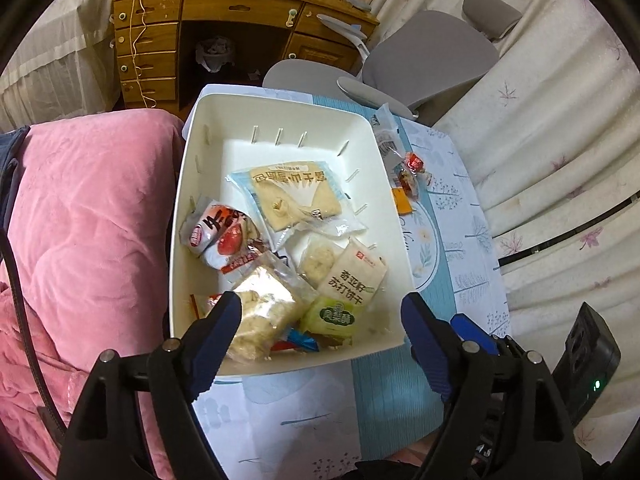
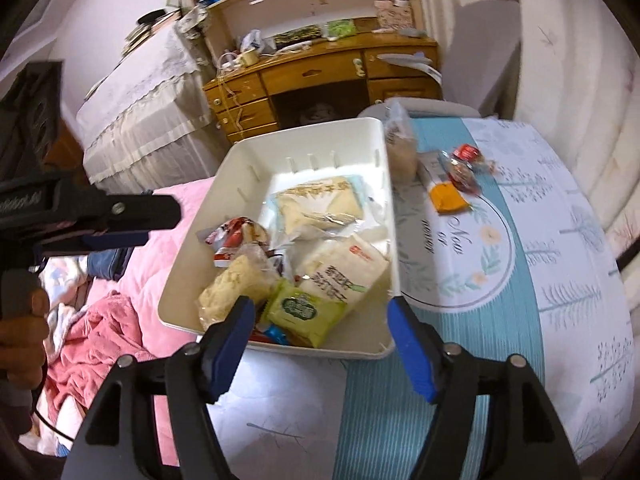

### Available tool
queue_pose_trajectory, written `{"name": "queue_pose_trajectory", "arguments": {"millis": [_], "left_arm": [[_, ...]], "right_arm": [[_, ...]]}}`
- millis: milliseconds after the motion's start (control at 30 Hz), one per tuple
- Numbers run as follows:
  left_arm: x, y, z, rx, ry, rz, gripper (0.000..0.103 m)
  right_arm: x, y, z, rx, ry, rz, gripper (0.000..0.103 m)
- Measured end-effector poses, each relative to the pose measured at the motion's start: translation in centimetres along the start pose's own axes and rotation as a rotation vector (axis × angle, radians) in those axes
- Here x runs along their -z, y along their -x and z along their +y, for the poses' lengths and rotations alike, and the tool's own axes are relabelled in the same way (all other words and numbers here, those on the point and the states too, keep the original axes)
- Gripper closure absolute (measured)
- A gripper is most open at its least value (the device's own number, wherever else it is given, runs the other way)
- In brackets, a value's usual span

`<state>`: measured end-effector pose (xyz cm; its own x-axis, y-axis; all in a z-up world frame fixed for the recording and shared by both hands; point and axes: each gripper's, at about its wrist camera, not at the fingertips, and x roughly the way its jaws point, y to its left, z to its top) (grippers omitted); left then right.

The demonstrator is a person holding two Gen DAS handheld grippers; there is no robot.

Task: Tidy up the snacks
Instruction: 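Withdraw both open grippers from the tray toward the plate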

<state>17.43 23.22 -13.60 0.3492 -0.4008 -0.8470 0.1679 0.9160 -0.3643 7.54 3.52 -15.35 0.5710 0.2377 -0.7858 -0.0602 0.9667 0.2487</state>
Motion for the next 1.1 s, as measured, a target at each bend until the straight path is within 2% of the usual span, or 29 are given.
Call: {"name": "queue_pose_trajectory", "arguments": {"millis": [333, 433, 667, 867, 1100], "left_arm": [[1.8, -1.0, -5.2, -0.009, 0.061, -0.021, 0.018], [2.4, -1.6, -7.5, -0.036, 0.071, -0.027, 0.018], [3.4, -3.4, -12.2, -0.114, 0.127, -0.057, 0.018], [3.1, -5.0, -15.8, -0.145, 0.163, -0.091, 0.018], [1.2, -7.7, -20.1, -0.184, 0.122, -0.091, 0.018]], "right_arm": [[-1.0, 1.0, -7.9, -0.018, -0.140, 0.045, 0.032], [-1.3, 1.1, -10.7, -0.016, -0.160, 0.074, 0.025], [-2.2, 0.4, -16.7, -0.050, -0.196, 0.175, 0.025], [-4.0, 0.1, -20.6, -0.096, -0.198, 0.238, 0.025], [-7.0, -0.5, -24.3, -0.154, -0.240, 0.285, 0.025]]}}
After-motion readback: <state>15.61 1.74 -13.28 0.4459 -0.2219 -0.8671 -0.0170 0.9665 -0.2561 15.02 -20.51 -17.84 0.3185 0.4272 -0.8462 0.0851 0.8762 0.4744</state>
